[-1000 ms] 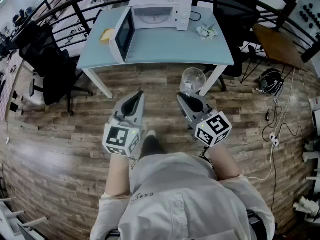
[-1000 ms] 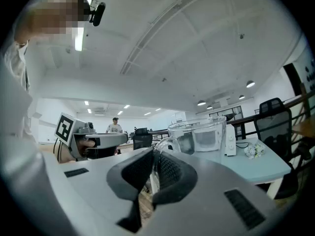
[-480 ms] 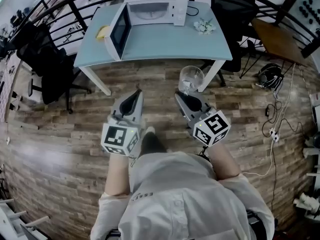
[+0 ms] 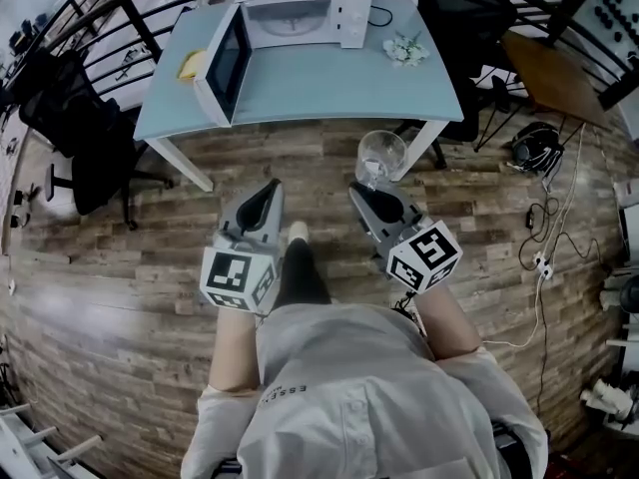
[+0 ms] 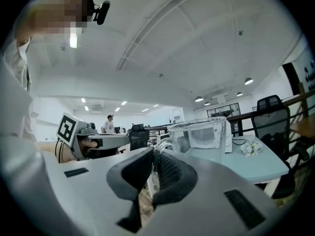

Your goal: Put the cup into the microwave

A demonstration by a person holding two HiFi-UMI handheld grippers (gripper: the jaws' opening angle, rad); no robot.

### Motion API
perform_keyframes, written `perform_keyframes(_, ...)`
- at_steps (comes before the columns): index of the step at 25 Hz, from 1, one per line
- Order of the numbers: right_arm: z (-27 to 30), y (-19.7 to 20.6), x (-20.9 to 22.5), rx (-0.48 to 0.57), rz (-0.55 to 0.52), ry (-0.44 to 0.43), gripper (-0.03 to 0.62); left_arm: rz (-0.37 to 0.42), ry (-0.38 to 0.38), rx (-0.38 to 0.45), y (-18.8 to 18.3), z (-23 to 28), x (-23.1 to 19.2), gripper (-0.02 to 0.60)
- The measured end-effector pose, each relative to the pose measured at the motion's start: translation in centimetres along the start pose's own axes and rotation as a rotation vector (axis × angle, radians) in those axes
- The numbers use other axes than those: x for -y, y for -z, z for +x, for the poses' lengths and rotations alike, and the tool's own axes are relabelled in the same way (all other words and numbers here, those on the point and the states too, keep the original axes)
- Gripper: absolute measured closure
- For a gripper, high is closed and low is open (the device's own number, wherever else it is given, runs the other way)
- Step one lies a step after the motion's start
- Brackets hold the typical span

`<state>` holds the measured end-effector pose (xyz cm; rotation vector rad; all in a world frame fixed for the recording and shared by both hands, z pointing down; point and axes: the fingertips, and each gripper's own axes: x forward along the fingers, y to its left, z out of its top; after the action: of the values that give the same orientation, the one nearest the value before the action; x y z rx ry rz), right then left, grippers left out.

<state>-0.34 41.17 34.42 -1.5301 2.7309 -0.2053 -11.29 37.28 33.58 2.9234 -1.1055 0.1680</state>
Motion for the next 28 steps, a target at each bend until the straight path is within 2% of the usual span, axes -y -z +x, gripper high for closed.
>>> perform_keyframes(6,5.7,-0.6,4.3,-0.026,0.000,-0.003,0.572,-0.018,0.019,-0.009,0.1,5.8,-4.7,0.580)
perform_keyframes(13,15.3,-3.4,11.1,-0.011,0.044,0.037,0.572,-0.020,0.072,-0.007,-1.7,14.8,-12.7,0.580)
perform_keyframes(19,23.7,-5.5,16.3,-0.019,0.011,0.061,0.572,0.006,0.108,0.006,-3.6,21.8,-19.6,0.580)
perform_keyframes(23,28.2,-5.8,18.9,-0.034,0.000,0.062,0.572,0.005,0.133,-0.014,-3.6,25.4,-22.7,0.580)
perform_keyframes(28,32.2,-5.3,22.0,-0.055,0.038,0.043,0.572,-0.009,0.127,-0.042,-2.7,28.8,-25.3,0.580)
